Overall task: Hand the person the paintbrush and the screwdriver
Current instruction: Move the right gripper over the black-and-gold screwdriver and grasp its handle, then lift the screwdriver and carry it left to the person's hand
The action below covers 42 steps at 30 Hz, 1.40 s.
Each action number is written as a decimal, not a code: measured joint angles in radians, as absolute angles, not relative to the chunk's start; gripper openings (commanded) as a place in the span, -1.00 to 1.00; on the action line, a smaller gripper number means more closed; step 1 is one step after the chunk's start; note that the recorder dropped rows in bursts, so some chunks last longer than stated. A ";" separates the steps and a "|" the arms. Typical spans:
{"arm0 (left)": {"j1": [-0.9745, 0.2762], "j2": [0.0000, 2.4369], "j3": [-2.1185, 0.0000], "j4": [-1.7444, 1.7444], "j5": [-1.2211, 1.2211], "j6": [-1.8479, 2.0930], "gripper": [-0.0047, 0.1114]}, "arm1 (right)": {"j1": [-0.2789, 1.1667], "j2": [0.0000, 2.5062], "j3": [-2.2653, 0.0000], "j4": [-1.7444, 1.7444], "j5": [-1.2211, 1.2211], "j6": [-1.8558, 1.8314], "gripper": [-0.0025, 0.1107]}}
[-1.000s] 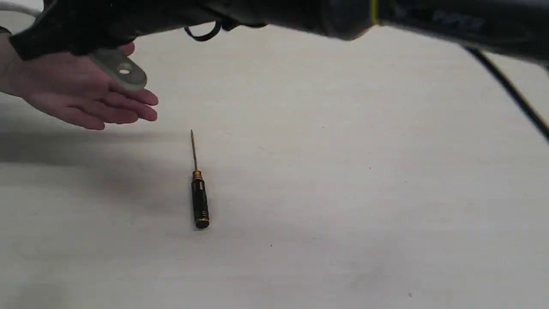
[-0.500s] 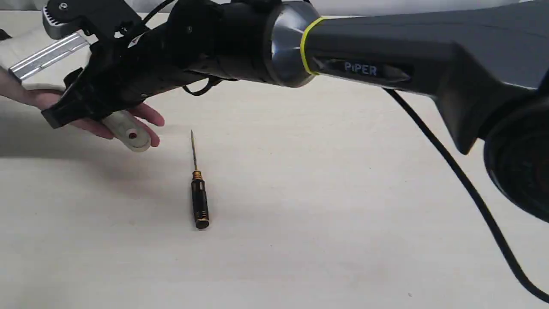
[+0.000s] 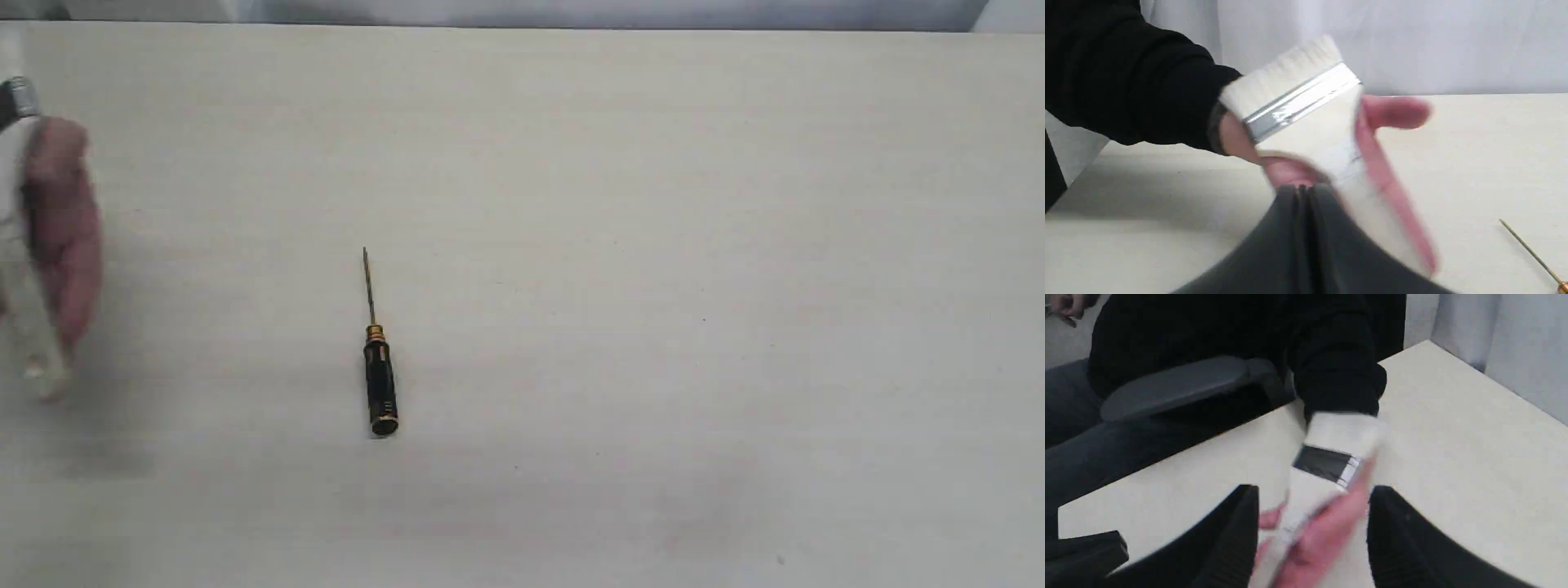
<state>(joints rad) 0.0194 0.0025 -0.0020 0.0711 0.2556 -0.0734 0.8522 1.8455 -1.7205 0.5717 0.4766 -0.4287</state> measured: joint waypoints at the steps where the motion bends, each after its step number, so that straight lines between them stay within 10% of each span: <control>1: 0.019 0.002 -0.002 0.071 0.256 -0.073 -0.92 | 0.852 1.825 -1.723 0.515 0.508 -0.378 -0.16; 15: 0.019 0.002 -0.002 0.071 0.256 -0.073 -0.92 | 0.852 1.764 -1.723 -0.124 1.033 0.218 -0.16; 42: 0.019 0.002 -0.002 0.071 0.256 -0.073 -0.92 | 0.852 2.208 -1.723 -0.011 0.959 0.228 0.05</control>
<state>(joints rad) 0.0194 0.0025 -0.0020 0.0711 0.2556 -0.0734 0.8522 2.2084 -1.7226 -0.0113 0.9589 0.2279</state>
